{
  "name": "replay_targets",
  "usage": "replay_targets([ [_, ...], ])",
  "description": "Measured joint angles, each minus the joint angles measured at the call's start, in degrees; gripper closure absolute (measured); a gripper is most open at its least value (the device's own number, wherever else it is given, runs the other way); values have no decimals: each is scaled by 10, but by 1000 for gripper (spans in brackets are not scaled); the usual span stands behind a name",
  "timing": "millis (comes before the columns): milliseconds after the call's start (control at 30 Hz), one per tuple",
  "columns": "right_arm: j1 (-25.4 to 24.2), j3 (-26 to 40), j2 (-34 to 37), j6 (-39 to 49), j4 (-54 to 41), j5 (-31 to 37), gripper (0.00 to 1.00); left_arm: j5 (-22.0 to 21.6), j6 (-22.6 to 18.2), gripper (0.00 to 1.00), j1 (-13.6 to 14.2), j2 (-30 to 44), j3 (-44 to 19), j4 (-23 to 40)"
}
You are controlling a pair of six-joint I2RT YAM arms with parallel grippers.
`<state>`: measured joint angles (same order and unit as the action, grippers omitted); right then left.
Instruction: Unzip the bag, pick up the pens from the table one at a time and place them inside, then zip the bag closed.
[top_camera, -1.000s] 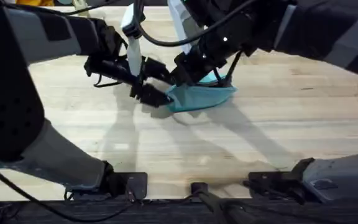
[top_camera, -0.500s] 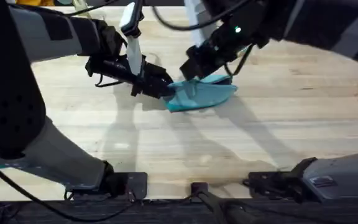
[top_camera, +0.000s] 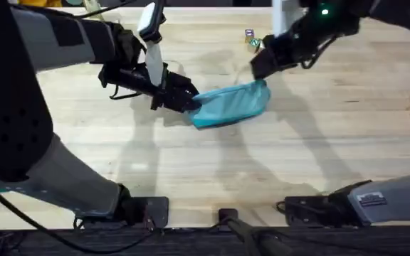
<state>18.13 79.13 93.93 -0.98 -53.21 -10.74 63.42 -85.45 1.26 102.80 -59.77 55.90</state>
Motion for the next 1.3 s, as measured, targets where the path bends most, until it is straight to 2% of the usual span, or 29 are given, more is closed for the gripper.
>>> replay_targets([
  [300,-108,-44,0,11,8,-35,968,10,0,958,9,0,0,-2],
  [467,-150,-111,0,10,58,-63,968,14,0,958,11,0,0,-2],
  [633,-176,-173,-5,10,102,-94,967,14,0,958,14,0,0,-2],
  [833,-182,-182,-13,10,107,-101,968,13,0,958,15,0,0,-6],
  [867,-182,-182,-13,11,107,-101,917,13,0,958,15,0,0,-7],
  [1067,-207,-171,-12,15,81,-60,75,-5,0,958,4,0,0,-7],
  [1133,-204,-155,-13,18,80,-60,9,-5,0,958,3,0,0,-7],
  [1300,-185,-136,-45,34,80,-60,5,-7,0,958,3,0,0,-7],
])
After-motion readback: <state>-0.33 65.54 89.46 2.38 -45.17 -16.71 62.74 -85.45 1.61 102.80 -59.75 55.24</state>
